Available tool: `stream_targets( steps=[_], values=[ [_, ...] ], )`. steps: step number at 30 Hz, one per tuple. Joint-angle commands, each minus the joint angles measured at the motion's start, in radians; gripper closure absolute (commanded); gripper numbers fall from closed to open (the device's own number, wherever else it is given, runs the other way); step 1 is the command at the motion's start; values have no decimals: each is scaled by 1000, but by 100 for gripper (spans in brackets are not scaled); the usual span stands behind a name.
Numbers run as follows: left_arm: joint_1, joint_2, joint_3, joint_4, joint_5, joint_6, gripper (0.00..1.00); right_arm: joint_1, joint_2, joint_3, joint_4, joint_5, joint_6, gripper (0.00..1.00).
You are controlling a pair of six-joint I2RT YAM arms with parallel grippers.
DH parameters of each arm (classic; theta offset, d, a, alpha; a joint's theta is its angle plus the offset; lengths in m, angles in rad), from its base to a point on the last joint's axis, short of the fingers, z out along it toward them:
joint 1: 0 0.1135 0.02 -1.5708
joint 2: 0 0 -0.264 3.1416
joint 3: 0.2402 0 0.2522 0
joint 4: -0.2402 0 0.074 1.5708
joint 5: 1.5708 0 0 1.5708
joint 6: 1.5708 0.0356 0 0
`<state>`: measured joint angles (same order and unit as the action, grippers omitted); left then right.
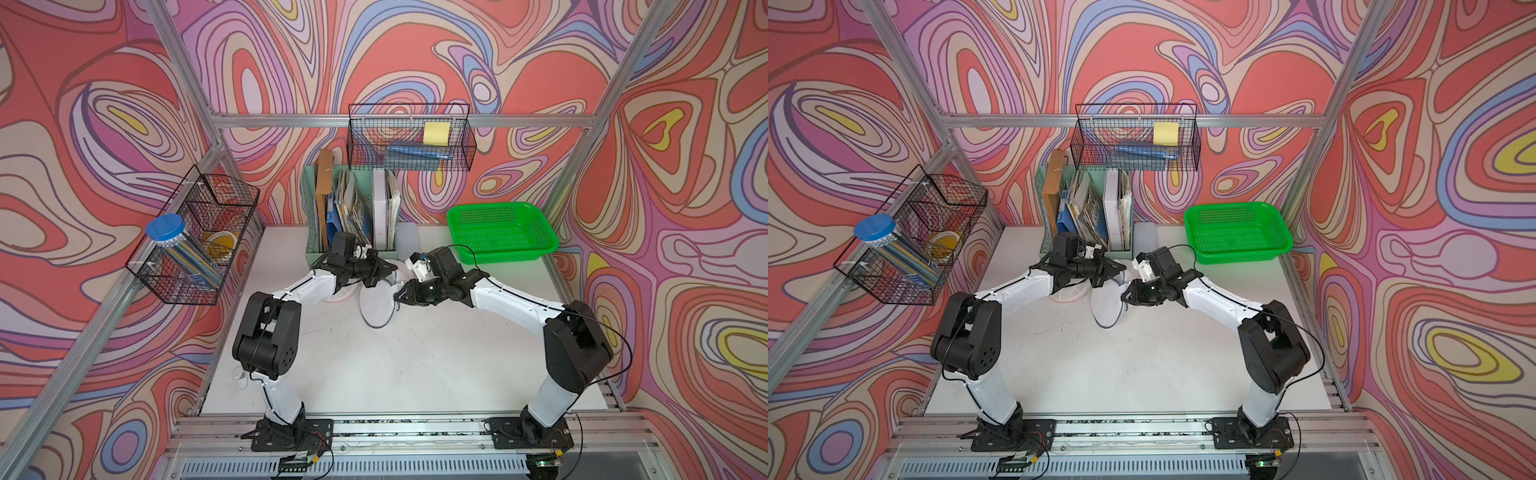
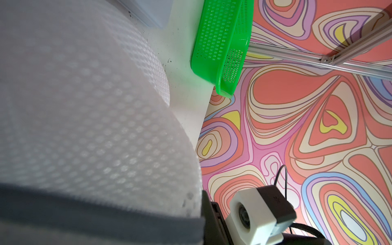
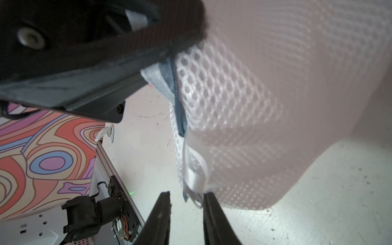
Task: Turn the laundry bag inside out
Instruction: Zip the zipper on the laundry bag.
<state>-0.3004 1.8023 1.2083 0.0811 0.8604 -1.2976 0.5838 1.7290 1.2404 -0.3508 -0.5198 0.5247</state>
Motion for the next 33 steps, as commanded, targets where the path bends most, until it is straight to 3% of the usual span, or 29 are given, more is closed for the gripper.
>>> stream_targets(
  steps=[1,7,10,12,19,33],
  values=[
    [4,-18,-4,-9,-2,12,100,-1,6,9,13,-23,14,72],
    [4,-12,-1,3,0,3,100,-1,18,7,2,-18,17,74],
    [5,-12,-2,2,0,0,100,0,21,7,12,-20,19,78],
    [4,-14,-4,1,0,3,100,-1,18,9,18,-32,21,87],
    [4,-12,-6,2,-3,1,100,1,9,-1,46,-69,56,84],
    [5,-13,-6,2,-5,-7,100,10,67,36,-14,-20,12,84]
  ],
)
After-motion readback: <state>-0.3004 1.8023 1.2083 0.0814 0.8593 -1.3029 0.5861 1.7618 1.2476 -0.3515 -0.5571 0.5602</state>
